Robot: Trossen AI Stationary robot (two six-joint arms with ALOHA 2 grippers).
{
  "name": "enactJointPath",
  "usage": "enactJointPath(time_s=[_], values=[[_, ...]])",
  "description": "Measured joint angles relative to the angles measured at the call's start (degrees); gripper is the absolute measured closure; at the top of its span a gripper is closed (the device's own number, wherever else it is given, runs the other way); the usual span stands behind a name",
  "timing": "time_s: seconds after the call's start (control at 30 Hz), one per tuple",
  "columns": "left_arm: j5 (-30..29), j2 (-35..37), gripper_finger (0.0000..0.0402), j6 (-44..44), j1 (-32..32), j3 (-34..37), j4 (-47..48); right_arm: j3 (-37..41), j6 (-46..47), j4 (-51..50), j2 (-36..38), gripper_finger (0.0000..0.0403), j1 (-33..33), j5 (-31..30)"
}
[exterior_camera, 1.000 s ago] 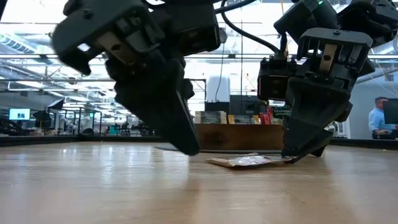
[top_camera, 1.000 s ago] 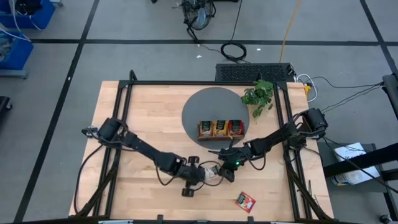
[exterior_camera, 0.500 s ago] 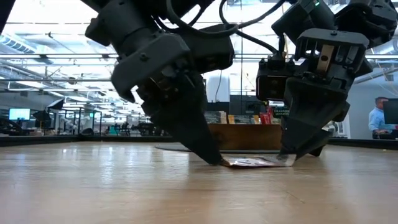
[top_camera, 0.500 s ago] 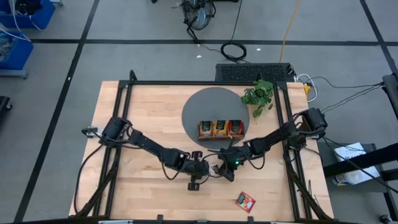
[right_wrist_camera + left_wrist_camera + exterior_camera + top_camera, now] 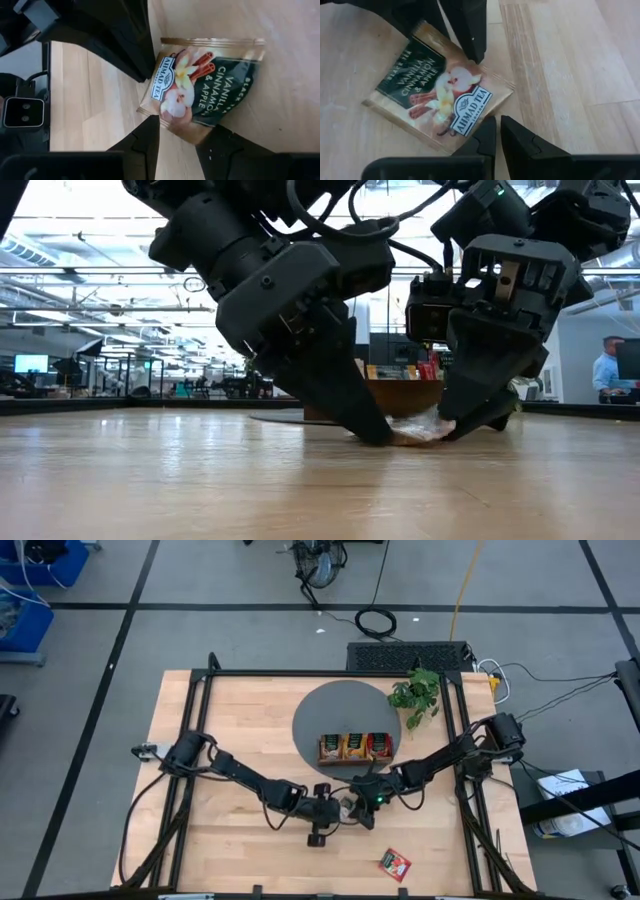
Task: Pick & Place Tea
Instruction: Put the brown tea bag into the left section of the wooden organizer
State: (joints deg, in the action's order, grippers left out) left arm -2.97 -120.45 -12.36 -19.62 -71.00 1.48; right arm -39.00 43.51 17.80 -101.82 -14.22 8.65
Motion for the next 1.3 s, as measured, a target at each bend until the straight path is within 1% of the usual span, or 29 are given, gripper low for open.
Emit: enactJointPath(time_s=[0.1, 0.23, 0.4, 0.63, 0.73, 0.83, 0.97, 1.0, 1.17, 1.3], values=[[-0.34, -0.08, 0.0367, 0.02, -0.91, 0.02, -0.08, 0.0, -2.15, -0.04, 0.0, 0.0293, 0.03, -1.37], [-0.3, -0.08, 0.0367, 0.0, -1.2, 0.02, -0.12, 0.0, -2.93, 0.47, -0.02, 0.0293, 0.37, -5.44], [-0.11, -0.11, 0.0367, -0.07, -1.26, 0.02, -0.11, 0.01, -4.65, 2.47, -0.04, 0.0293, 0.37, -6.48], [-0.19, -0.13, 0.0367, 0.69, -1.36, 0.07, -0.09, 0.15, -9.38, 7.57, -0.22, 0.0293, 0.39, -11.08], [-0.2, -0.13, 0.0367, 1.46, -1.36, 0.07, -0.09, 0.15, -10.17, 8.57, -0.2, 0.0295, 0.39, -11.85], [-0.26, -0.13, 0.0367, 1.59, -1.36, 0.07, -0.09, 0.15, -11.32, 8.43, -0.17, 0.0315, 0.3, -11.89], [-1.47, -0.15, 0.0366, 1.32, -1.42, 0.07, -0.11, 0.15, -15.38, 8.31, -0.17, 0.0382, -0.75, -13.86], [-1.58, -0.13, 0.0366, 1.32, -1.42, 0.07, -0.09, 0.15, -16.99, 8.33, -0.17, 0.0392, -1.08, -14.44], [-1.41, 0.51, 0.0366, 0.25, -2.04, 0.15, 0.43, 0.15, -18.25, 8.48, -0.17, 0.0399, -2.39, -15.06], [0.12, 2.96, 0.0366, 0.17, -3.93, 0.35, 2.7, 0.15, -18.5, 8.55, -0.15, 0.0399, -3.21, -14.95]])
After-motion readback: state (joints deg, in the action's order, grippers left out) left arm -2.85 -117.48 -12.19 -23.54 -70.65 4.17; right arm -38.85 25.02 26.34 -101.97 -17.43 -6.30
